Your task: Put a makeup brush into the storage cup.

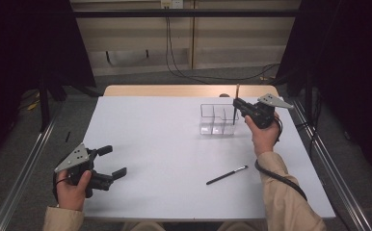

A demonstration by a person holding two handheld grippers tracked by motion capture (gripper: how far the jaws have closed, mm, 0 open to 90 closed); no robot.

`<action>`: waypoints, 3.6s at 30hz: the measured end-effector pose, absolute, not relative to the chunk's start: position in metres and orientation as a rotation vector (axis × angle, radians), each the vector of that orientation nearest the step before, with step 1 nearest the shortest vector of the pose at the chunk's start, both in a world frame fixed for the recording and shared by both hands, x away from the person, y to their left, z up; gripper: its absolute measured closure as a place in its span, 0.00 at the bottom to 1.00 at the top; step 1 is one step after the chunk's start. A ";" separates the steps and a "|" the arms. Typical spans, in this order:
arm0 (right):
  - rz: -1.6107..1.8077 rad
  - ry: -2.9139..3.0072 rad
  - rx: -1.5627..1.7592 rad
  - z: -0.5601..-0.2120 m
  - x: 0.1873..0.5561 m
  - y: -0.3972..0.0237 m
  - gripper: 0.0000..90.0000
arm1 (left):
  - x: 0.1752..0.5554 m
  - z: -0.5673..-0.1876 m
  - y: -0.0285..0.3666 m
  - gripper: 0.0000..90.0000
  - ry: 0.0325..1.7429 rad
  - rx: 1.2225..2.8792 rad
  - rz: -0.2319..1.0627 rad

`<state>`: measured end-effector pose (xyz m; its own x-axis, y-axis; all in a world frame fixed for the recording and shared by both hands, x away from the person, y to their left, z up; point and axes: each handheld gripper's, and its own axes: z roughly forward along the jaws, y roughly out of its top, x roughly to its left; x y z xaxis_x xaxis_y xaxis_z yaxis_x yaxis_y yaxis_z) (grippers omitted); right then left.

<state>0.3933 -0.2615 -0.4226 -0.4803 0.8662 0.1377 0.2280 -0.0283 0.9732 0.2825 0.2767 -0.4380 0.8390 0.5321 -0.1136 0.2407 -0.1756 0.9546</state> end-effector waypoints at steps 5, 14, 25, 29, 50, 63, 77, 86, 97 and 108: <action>1.554 1.737 1.170 -0.421 0.391 -0.260 0.56 | 0.282 -0.438 0.277 0.00 0.593 1.764 0.287; 1.597 1.753 1.137 -0.417 0.385 -0.256 0.27 | 0.283 -0.438 0.276 0.00 0.592 1.765 0.286; 1.587 1.786 1.133 -0.417 0.375 -0.252 0.14 | 0.282 -0.438 0.276 0.00 0.589 1.768 0.291; 1.581 1.791 1.129 -0.419 0.370 -0.252 0.12 | 0.282 -0.437 0.276 0.00 0.584 1.769 0.294; 1.586 1.815 1.103 -0.420 0.346 -0.252 0.08 | 0.281 -0.437 0.275 0.00 0.582 1.767 0.294; 1.572 1.836 1.074 -0.417 0.330 -0.254 0.07 | 0.281 -0.437 0.274 0.00 0.580 1.767 0.292; 1.550 1.865 1.060 -0.420 0.316 -0.256 0.06 | 0.281 -0.437 0.273 0.00 0.577 1.767 0.293; 1.547 1.876 1.050 -0.422 0.308 -0.257 0.06 | 0.281 -0.437 0.273 0.00 0.577 1.766 0.294; 1.549 1.885 1.040 -0.424 0.297 -0.258 0.06 | 0.281 -0.436 0.273 0.00 0.576 1.768 0.296; 1.537 1.897 1.041 -0.429 0.285 -0.266 0.06 | 0.280 -0.436 0.273 0.00 0.577 1.764 0.298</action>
<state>0.2849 -0.2662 -0.4286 -0.5938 0.7991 0.0934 0.2573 0.0786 0.9631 0.2805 0.2733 -0.4359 0.8444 0.5266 -0.0984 0.2246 -0.1812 0.9575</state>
